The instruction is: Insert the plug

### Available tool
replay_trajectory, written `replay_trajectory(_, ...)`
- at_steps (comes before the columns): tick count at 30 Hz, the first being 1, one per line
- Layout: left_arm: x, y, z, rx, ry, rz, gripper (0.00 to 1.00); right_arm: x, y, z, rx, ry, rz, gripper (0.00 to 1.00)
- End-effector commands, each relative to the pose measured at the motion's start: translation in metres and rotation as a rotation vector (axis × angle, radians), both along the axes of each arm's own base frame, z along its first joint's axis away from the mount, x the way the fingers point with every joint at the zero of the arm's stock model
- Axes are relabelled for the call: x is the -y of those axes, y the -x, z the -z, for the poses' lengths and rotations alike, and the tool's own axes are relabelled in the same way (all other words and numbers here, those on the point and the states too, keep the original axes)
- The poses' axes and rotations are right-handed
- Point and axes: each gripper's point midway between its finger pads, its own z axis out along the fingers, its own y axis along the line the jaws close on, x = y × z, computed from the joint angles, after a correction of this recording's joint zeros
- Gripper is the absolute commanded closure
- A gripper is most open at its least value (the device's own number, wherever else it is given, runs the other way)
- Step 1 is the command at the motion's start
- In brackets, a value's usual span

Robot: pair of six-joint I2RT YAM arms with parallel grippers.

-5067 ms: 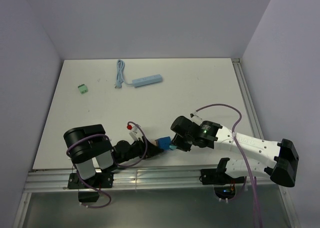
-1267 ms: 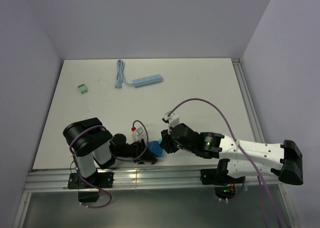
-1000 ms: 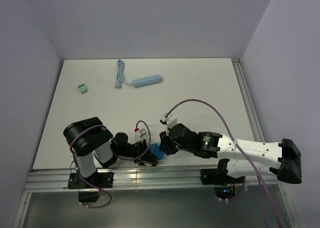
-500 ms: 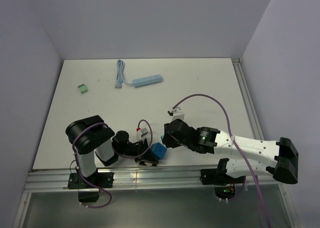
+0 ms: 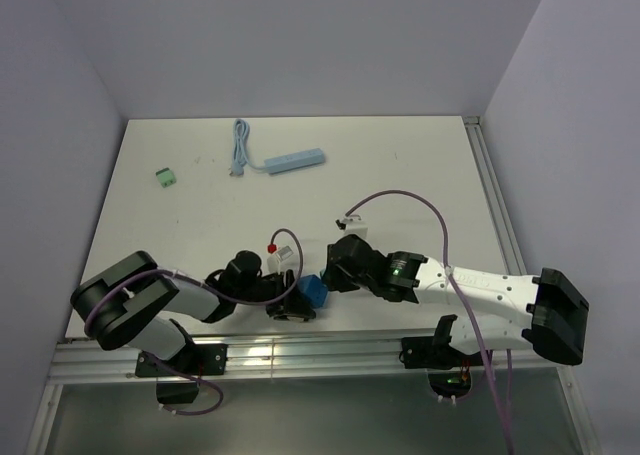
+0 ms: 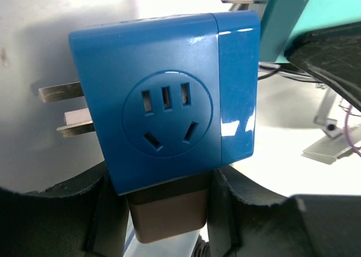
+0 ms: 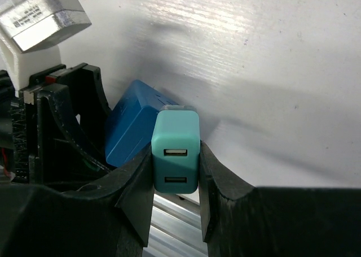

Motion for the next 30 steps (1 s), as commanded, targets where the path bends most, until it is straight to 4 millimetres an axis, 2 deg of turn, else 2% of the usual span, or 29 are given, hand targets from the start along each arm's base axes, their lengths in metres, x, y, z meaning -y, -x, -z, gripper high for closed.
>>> replay_trajectory(1,0.028,-0.019,-0.056,0.265,0.171,0.089,0.54,-0.028,0.011,-0.003,-0.040,-0.111,-0.075,1.00)
replay_trajectory(5,0.028,-0.023,-0.046,0.281,0.130,0.089,0.43,-0.027,0.012,0.004,-0.048,-0.108,-0.078,1.00)
replay_trajectory(9,0.025,-0.031,-0.034,0.346,0.050,0.085,0.24,-0.024,0.016,0.011,-0.056,-0.112,-0.086,1.00)
replay_trajectory(11,0.024,-0.035,-0.034,0.366,0.037,0.073,0.19,-0.025,0.017,0.012,-0.058,-0.119,-0.090,1.00)
replay_trajectory(12,0.024,-0.036,-0.034,0.371,0.030,0.066,0.12,-0.024,0.017,0.012,-0.056,-0.121,-0.089,1.00)
replay_trajectory(14,0.023,-0.039,-0.034,0.388,0.018,0.058,0.07,-0.023,0.016,0.011,-0.051,-0.118,-0.079,1.00)
replay_trajectory(15,0.021,-0.041,-0.030,0.396,-0.009,0.051,0.01,-0.022,0.015,0.010,-0.047,-0.119,-0.074,1.00)
replay_trajectory(21,0.013,-0.045,-0.024,0.439,-0.084,0.026,0.01,-0.014,0.008,0.002,-0.016,-0.123,-0.015,1.00)
replay_trajectory(25,0.006,-0.049,-0.016,0.453,-0.152,0.006,0.01,-0.007,0.008,0.005,-0.013,-0.111,0.012,1.00)
replay_trajectory(30,0.011,-0.048,-0.014,0.528,-0.229,0.017,0.00,-0.005,0.011,0.012,-0.030,-0.117,0.016,1.00)
